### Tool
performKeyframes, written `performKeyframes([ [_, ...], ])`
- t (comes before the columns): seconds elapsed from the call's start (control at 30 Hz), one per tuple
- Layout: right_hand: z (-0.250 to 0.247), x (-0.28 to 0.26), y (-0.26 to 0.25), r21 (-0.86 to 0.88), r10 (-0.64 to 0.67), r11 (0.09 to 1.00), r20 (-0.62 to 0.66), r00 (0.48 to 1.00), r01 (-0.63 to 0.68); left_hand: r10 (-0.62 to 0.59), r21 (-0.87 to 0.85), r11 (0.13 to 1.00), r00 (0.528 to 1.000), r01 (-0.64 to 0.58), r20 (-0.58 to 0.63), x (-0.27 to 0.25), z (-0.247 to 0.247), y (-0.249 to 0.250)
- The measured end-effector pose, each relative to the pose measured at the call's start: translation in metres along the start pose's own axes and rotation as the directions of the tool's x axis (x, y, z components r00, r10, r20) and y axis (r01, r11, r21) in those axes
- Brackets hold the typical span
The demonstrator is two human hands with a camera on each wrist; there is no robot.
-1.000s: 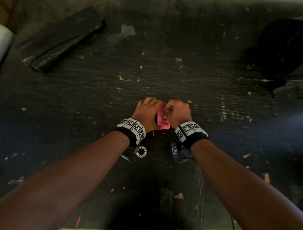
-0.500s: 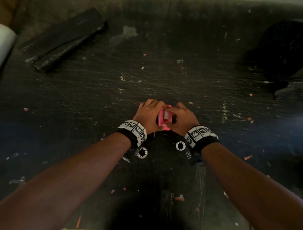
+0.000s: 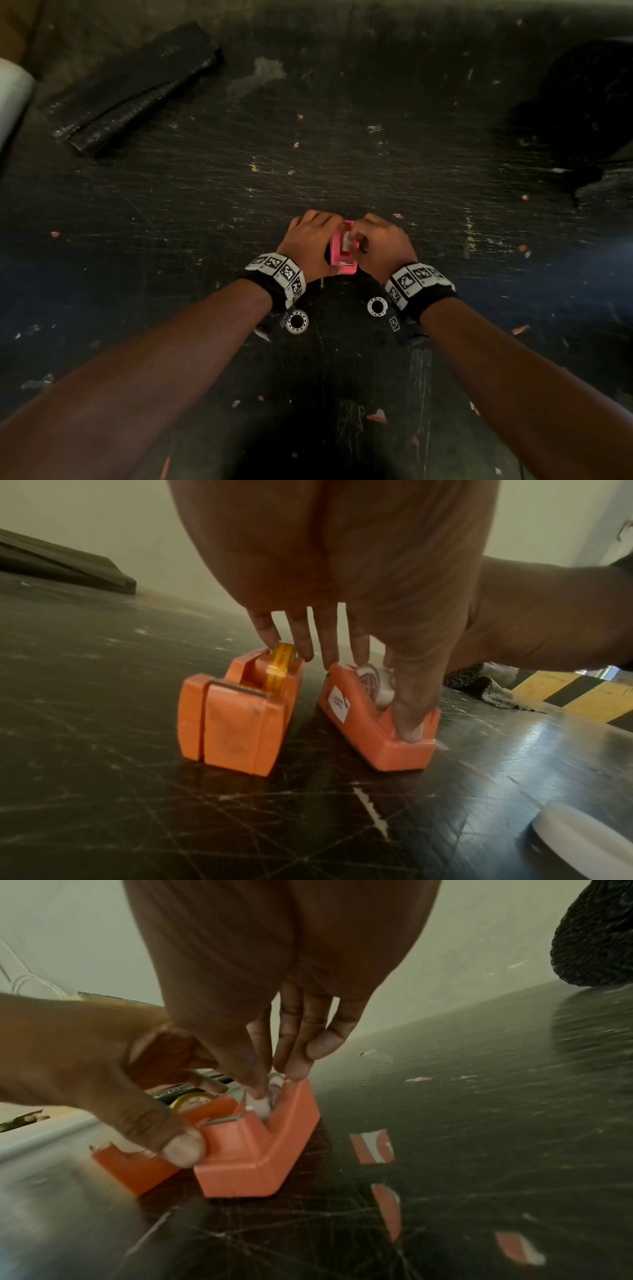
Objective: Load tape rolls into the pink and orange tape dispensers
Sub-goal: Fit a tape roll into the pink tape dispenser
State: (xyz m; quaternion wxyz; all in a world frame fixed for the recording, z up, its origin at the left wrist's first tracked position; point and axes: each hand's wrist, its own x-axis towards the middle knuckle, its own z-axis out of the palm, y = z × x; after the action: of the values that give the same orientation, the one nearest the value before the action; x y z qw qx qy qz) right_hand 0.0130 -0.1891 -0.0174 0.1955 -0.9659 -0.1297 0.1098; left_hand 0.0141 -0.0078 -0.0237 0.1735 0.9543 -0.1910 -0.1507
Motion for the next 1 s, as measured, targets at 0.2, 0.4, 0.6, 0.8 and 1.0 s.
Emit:
performKeyframes([
  [0.2,0.003,-0.006,-0.003,0.053,-0.004,0.999,-0.012,1.0,0.005,0.019,-0.002,1.0,1.0,-0.019,-0.008,0.001,-0.002,0.0],
  [0.4,0.004,-0.014,-0.003,0.13,-0.001,0.991,-0.024,1.0,0.004,0.045,0.036,0.998,0.999,-0.045,-0.02,0.001,0.0,-0.003],
  [0.6,0.01,-0.038,-0.006,0.191,-0.019,0.981,-0.081,0.997,0.034,0.046,0.05,0.998,0.999,-0.046,-0.007,0.003,0.001,-0.005],
  [0.8,0.026,-0.061,-0.009,0.136,-0.006,0.991,-0.027,1.0,0.01,0.042,0.042,0.998,0.999,-0.042,0.01,0.003,-0.001,-0.005],
  [1.0,0.034,-0.055,-0.011,0.052,0.069,0.996,-0.018,0.997,-0.068,0.047,0.038,0.998,0.999,-0.047,0.006,0.002,0.0,-0.003],
])
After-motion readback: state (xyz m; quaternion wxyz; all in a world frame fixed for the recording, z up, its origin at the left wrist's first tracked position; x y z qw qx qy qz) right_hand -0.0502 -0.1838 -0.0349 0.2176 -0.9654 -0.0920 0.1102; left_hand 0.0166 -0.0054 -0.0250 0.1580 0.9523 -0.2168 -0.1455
